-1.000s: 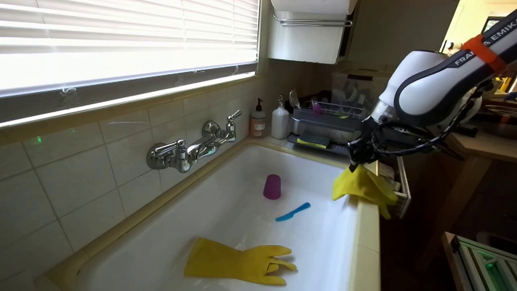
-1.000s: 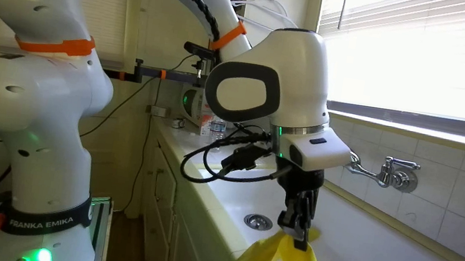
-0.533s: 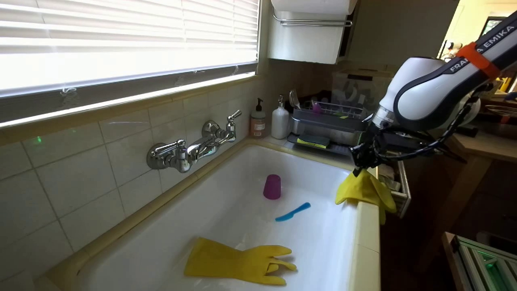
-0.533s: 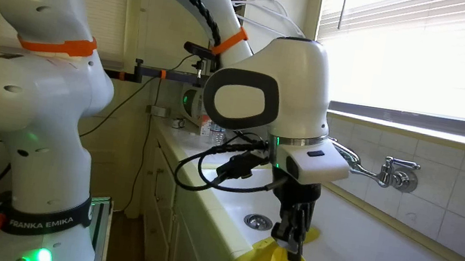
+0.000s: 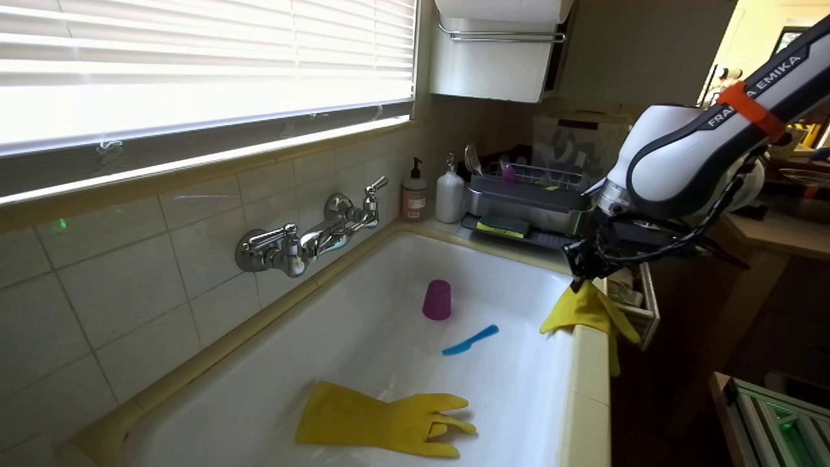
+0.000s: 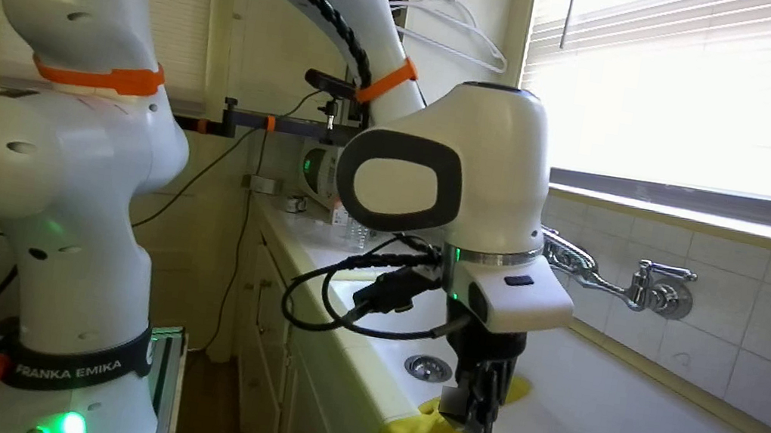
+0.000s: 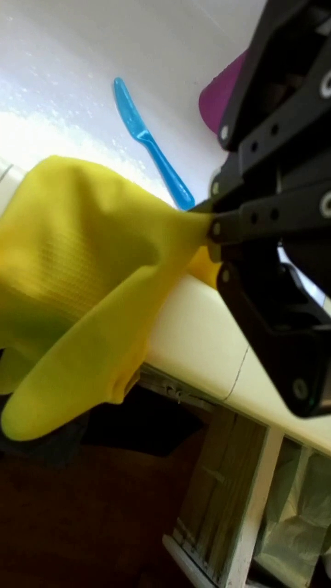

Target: Remove the right glove from the sink

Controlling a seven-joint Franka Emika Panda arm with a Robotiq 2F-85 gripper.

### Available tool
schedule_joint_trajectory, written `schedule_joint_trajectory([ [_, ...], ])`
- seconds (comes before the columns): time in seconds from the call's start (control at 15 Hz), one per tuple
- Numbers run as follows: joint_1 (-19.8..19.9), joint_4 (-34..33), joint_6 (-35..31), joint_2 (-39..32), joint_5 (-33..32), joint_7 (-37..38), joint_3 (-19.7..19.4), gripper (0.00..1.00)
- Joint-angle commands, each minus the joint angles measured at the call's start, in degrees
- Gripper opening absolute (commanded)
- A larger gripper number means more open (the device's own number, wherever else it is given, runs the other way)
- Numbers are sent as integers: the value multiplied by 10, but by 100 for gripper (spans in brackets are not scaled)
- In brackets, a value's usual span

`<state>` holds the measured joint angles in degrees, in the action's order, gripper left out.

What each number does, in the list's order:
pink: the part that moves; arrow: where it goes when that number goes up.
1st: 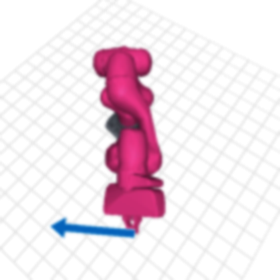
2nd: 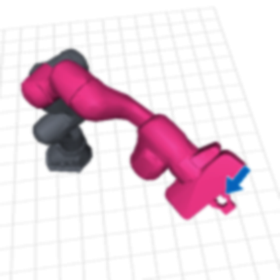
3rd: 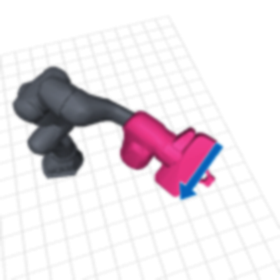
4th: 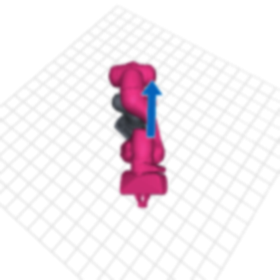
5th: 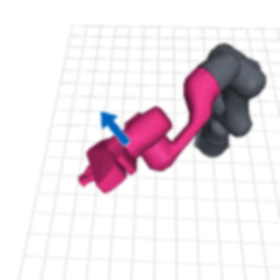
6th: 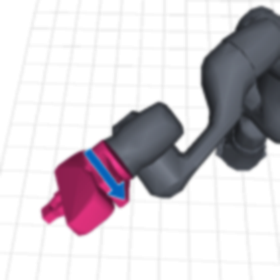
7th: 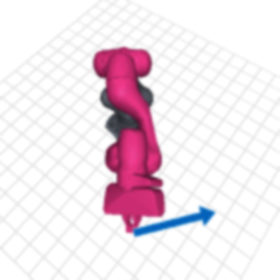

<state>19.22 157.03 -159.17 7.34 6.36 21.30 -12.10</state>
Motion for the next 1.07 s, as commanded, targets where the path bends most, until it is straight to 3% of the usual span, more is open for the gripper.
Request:
schedule_joint_trajectory([
  [0.0, -3, -19, -5, -24, 19, 17, -9, 0],
  [0.27, -9, -38, -5, -34, 51, 33, -15, 0],
  [0.73, -13, -59, -5, -61, 53, 46, -15, 0],
  [0.8, -11, -62, -2, -65, 43, 55, -16, 27],
  [1.0, -13, -67, 3, -69, 43, 60, -17, 40],
])
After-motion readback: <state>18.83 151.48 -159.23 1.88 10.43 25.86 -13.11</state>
